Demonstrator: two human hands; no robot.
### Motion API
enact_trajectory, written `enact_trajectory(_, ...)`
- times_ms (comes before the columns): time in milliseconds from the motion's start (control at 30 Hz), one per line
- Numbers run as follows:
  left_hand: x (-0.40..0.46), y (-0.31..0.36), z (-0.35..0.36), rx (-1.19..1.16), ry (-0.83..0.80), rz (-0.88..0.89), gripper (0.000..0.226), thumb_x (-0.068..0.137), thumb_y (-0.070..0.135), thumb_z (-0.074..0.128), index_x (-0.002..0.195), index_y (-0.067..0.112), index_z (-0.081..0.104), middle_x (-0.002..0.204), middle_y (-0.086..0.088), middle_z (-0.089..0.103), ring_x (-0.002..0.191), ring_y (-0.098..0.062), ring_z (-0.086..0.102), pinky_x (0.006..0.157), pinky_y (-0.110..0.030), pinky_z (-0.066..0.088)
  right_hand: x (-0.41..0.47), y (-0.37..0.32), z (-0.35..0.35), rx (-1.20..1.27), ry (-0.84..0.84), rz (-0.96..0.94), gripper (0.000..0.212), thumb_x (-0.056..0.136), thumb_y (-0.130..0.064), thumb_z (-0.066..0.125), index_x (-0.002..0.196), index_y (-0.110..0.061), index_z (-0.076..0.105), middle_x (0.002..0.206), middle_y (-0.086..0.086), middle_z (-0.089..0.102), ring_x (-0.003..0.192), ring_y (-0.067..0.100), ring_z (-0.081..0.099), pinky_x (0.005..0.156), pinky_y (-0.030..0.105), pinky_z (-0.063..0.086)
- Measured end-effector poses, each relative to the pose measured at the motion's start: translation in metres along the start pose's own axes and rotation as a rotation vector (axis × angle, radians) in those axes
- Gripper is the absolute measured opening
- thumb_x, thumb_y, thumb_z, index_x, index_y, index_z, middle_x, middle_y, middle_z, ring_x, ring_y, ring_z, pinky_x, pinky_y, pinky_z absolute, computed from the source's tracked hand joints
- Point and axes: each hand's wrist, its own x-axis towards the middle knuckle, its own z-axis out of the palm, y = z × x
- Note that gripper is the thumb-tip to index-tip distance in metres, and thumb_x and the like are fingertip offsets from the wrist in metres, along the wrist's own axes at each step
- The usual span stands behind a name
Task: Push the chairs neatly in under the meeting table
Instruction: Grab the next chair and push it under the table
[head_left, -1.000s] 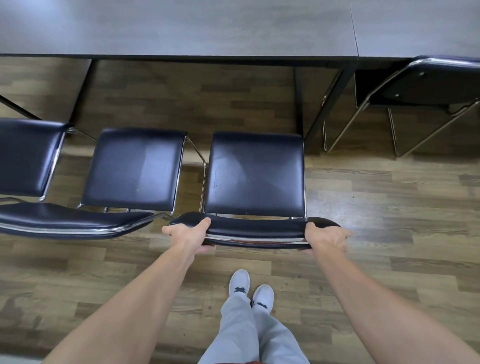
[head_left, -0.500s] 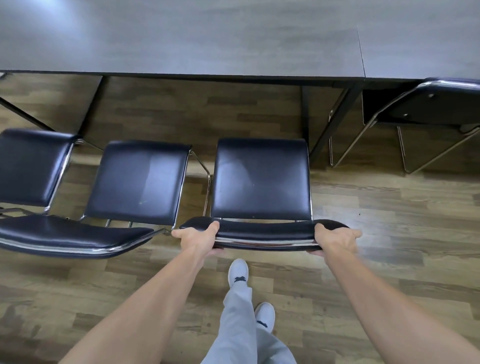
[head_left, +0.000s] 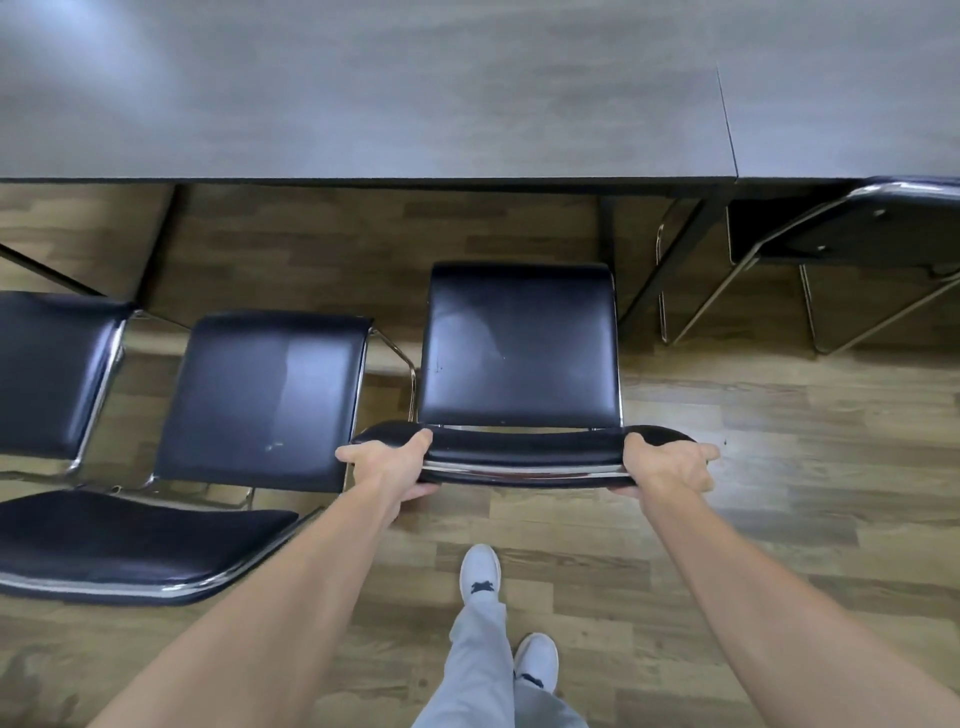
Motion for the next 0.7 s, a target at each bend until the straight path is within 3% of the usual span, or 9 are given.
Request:
enact_trajectory(133,0.014,0.021,0.007,0.021,0.002,-0.013,0.086,0.082,0.030,0.078,0.137,0.013,0.015,0.141,-0.009,0.042,0.063,-0.031,0.073,0.091,-0.047,0.057,0.008,-0.021,0.009,-0.026,0.025,-0.007,0.073,0.072,-0.028,0.074,0.126,-0.011,0.027,0.115,0.034,0.045,0.103,0.041,0.058,0.068,0.050,0.059)
enact_trajectory(233,0.023,0.037,0.013,0.011,0.013,-0.027,0.095,0.080,0.030,0.080,0.143,0.015,0.009,0.142,-0.011,0.044,0.059,-0.032,0.073,0.091,-0.050,0.056,0.010,-0.036,0.013,-0.012,0.011,-0.004,0.072,0.075,-0.026,0.072,0.128,-0.011,0.025,0.114,0.033,0.048,0.108,0.039,0.058,0.061,0.046,0.060)
enact_trajectory(333,0.030,0.053,0.017,-0.003,0.008,-0.045,0.100,0.081,0.029,0.080,0.146,0.013,0.005,0.146,-0.010,0.039,0.066,-0.035,0.073,0.090,-0.051,0.057,0.012,-0.049,0.017,-0.020,0.031,-0.004,0.083,0.076,-0.027,0.071,0.137,-0.007,0.018,0.113,0.033,0.051,0.112,0.036,0.055,0.071,0.048,0.059)
enact_trajectory(467,0.035,0.073,0.021,0.050,-0.008,-0.016,0.085,0.082,0.028,0.079,0.137,0.012,0.015,0.139,-0.008,0.040,0.063,-0.033,0.073,0.081,-0.045,0.061,0.009,-0.067,0.023,-0.001,0.027,0.025,0.079,0.073,-0.031,0.072,0.130,-0.013,0.022,0.112,0.031,0.051,0.099,0.037,0.064,0.067,0.044,0.060)
enact_trajectory(567,0.039,0.085,0.025,0.089,-0.030,-0.007,0.076,0.084,0.032,0.077,0.130,0.014,0.019,0.129,-0.005,0.040,0.058,-0.032,0.073,0.083,-0.042,0.060,0.015,-0.077,0.029,0.000,0.041,0.044,0.074,0.063,-0.035,0.073,0.118,-0.017,0.026,0.108,0.030,0.050,0.094,0.037,0.065,0.068,0.046,0.059)
enact_trajectory(700,0.045,0.096,0.032,0.094,-0.032,0.009,0.091,0.084,0.034,0.076,0.142,0.012,0.010,0.140,-0.003,0.038,0.056,-0.029,0.073,0.085,-0.042,0.060,0.022,-0.089,0.034,0.010,0.042,0.057,0.073,0.061,-0.034,0.075,0.114,-0.018,0.027,0.106,0.031,0.050,0.087,0.040,0.066,0.067,0.048,0.059)
